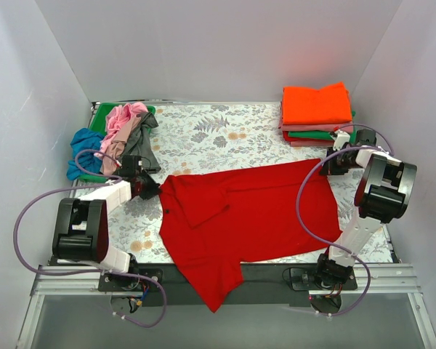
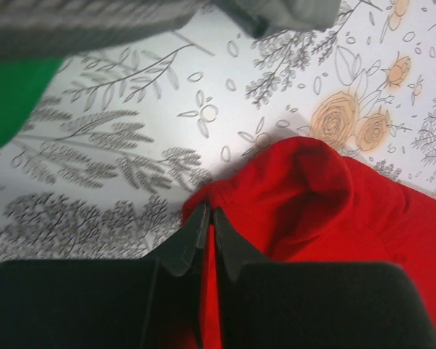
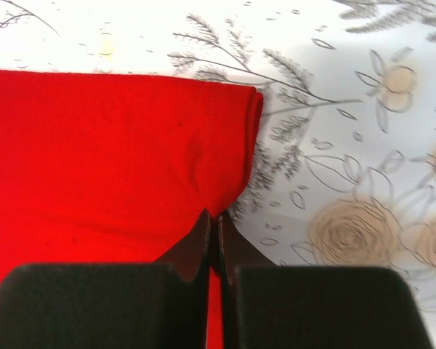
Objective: Fold and stack the t-shirts
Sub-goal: Fold the tshirt
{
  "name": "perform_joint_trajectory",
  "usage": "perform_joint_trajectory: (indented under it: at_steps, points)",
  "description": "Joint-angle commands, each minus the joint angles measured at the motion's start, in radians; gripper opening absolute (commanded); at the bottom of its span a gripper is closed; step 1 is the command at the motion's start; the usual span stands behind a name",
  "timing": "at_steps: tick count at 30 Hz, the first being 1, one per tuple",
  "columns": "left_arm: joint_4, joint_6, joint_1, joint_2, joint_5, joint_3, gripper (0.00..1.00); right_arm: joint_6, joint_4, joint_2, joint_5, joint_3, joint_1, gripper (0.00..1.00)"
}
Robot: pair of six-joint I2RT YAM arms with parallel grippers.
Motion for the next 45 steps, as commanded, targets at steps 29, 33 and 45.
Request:
perform_joint_trajectory:
  at_steps: [29,33,45]
  points:
    - [0.085,0.065,-0.017,0.186,0.327,0.262,0.32,0.006,0.032,-0.011,0.034,-0.02,-0.064,0.06]
    - [0.081,0.06,-0.037,0.224,0.322,0.277,0.33,0.004,0.034,-0.009,0.033,-0.02,-0.064,0.07]
    - [0.068,0.046,-0.068,0.252,0.267,0.305,0.32,0.001,0.034,-0.005,0.025,-0.023,-0.064,0.06]
